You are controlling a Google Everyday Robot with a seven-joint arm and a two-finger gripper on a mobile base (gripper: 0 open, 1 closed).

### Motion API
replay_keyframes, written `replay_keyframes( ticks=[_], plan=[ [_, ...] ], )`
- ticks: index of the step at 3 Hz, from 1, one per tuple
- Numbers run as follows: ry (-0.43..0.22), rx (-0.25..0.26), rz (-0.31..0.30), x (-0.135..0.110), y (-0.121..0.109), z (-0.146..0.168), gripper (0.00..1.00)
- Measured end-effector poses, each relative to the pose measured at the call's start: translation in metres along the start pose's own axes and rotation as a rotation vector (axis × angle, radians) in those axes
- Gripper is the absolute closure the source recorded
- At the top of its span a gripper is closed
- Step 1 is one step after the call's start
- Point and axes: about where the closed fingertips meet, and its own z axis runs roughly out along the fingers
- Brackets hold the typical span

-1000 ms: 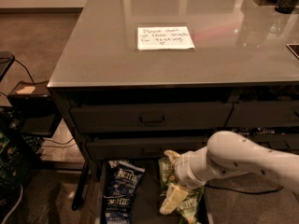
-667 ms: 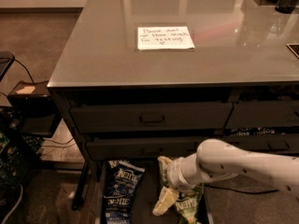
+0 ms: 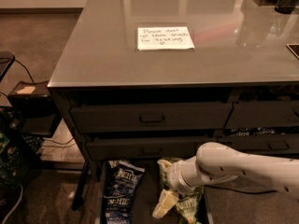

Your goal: Pick blue chip bag from bottom drawer and place on counter

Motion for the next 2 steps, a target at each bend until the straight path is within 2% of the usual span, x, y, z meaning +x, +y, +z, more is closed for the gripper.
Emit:
replay_keyframes(
  ticks=[1, 2],
  plan=[
    [-0.024, -0.01, -0.027, 0.016, -0.004, 0.021, 0.0],
    [-0.055, -0.044, -0.098, 0.028, -0.011, 0.067, 0.0]
  ],
)
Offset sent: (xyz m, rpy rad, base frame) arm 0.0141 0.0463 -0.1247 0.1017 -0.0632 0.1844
